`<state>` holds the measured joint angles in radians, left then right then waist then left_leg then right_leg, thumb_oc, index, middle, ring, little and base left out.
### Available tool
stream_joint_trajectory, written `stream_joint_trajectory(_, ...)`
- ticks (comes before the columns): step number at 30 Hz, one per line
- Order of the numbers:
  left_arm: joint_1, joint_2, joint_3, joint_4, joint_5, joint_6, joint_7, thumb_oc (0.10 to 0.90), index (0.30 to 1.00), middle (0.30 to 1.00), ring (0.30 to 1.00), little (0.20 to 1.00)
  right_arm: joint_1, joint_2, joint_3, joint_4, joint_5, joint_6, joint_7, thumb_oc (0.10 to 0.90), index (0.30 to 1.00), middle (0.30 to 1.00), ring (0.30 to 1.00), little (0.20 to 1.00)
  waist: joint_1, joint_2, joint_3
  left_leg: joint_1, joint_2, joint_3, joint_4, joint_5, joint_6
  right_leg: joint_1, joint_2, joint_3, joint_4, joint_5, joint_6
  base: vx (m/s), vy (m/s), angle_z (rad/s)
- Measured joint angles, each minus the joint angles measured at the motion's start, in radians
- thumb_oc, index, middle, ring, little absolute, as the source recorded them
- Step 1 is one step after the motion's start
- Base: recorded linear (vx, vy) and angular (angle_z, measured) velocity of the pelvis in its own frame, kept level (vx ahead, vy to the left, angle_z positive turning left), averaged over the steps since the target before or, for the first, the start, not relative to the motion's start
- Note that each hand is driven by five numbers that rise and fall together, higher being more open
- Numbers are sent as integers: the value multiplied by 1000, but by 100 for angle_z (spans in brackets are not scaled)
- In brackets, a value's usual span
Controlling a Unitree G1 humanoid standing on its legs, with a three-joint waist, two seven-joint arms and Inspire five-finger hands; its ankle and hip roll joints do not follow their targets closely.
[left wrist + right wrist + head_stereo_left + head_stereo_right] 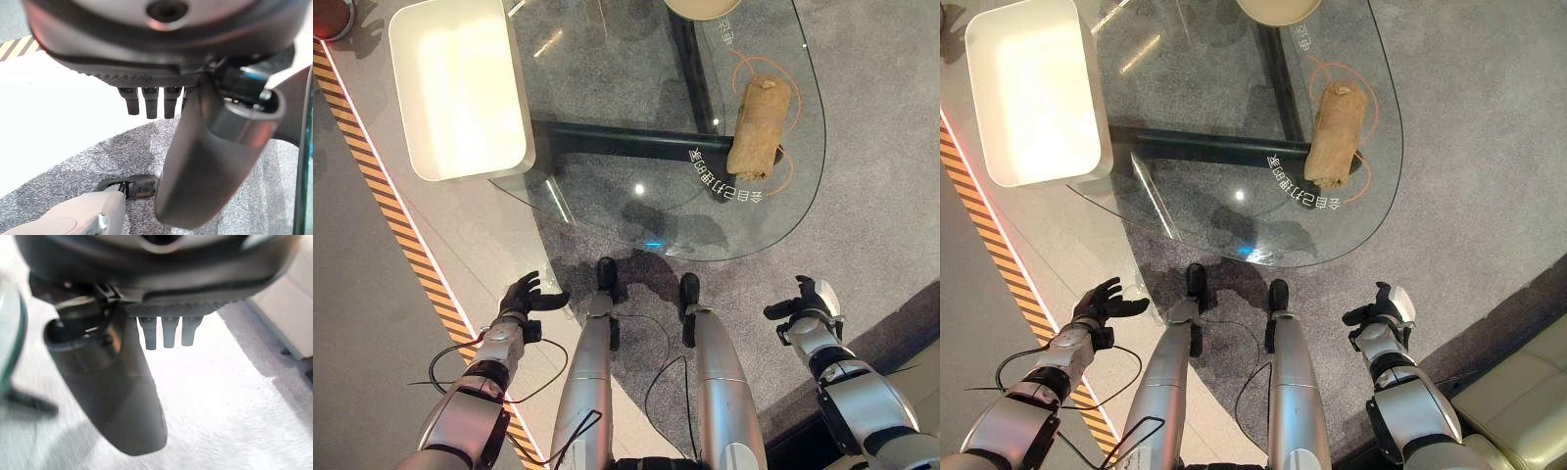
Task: Wipe the table with a cloth and put it in the basket.
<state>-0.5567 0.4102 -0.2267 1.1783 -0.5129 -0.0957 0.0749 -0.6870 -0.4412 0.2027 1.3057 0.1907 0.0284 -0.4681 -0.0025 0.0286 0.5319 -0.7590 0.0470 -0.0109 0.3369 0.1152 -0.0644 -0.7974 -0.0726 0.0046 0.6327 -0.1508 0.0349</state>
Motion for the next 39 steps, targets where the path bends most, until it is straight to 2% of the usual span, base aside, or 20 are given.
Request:
stream_joint_trajectory(3,0,1,3,1,-7,-1,0,800,900,900,900,900,-21,-6,-70,-9,114,-67,-73,800,900,900,900,900,0,1,0,-1,-1,0,-2,0,0,-2,-1,0,-1,0,0,24,3,0)
stream_joint_trajectory(4,0,1,3,1,-7,-1,0,800,900,900,900,900,-21,-6,-70,-9,114,-67,-73,800,900,900,900,900,0,1,0,-1,-1,0,-2,0,0,-2,-1,0,-1,0,0,0,0,0)
stream_joint_trajectory(6,0,1,3,-1,-7,-1,0,800,900,900,900,900,-33,-18,-80,-32,171,-110,-113,800,900,900,900,900,0,1,1,-9,-1,0,-1,0,0,-9,-1,0,-1,1,-2,3,16,0)
stream_joint_trajectory(10,7,0,0,-28,-25,-4,8,800,900,900,900,900,-54,-40,-115,-188,307,-195,-194,800,900,900,900,900,0,8,7,-44,-2,0,-3,1,-1,-46,-1,0,0,5,-7,0,8,0)
stream_joint_trajectory(13,17,-1,-13,-56,-26,-5,26,800,900,900,900,900,-51,-39,-114,-307,362,-218,-250,800,900,900,900,900,1,10,9,-51,-2,-1,-6,4,-4,-54,-1,-2,0,5,-4,0,0,0)
stream_joint_trajectory(19,14,-3,-38,-61,-40,-25,31,800,900,900,900,900,-120,-35,-105,-398,370,-310,-376,800,900,900,900,900,2,11,9,-53,-6,-1,-27,10,-6,-63,-5,-2,-5,5,-3,0,0,0)
stream_joint_trajectory(23,14,-4,-38,-60,-64,-28,40,800,900,900,900,900,-140,-35,-82,-492,357,-320,-432,800,900,900,900,900,2,11,9,-51,-8,-1,-42,17,-5,-64,-8,-4,-14,5,-3,0,0,0)
stream_joint_trajectory(29,14,-4,-39,-62,-65,-39,43,800,900,900,900,900,-144,-33,-33,-600,308,-317,-449,800,900,900,900,900,5,12,9,-46,-12,-1,-70,31,-6,-64,-13,-5,-28,6,-2,2,4,1)
stream_joint_trajectory(34,14,-5,-39,-72,-65,-42,44,800,900,900,900,900,-149,-32,3,-694,270,-276,-450,800,900,900,900,900,9,12,9,-44,-17,0,-77,34,-5,-64,-18,-5,-28,4,0,5,9,1)
stream_joint_trajectory(39,14,-9,-39,-71,-64,-43,44,800,900,900,900,900,-155,-13,60,-704,269,-229,-444,800,900,900,900,900,21,12,9,-38,-17,2,-80,34,-5,-61,-18,-3,-27,4,0,0,0,0)
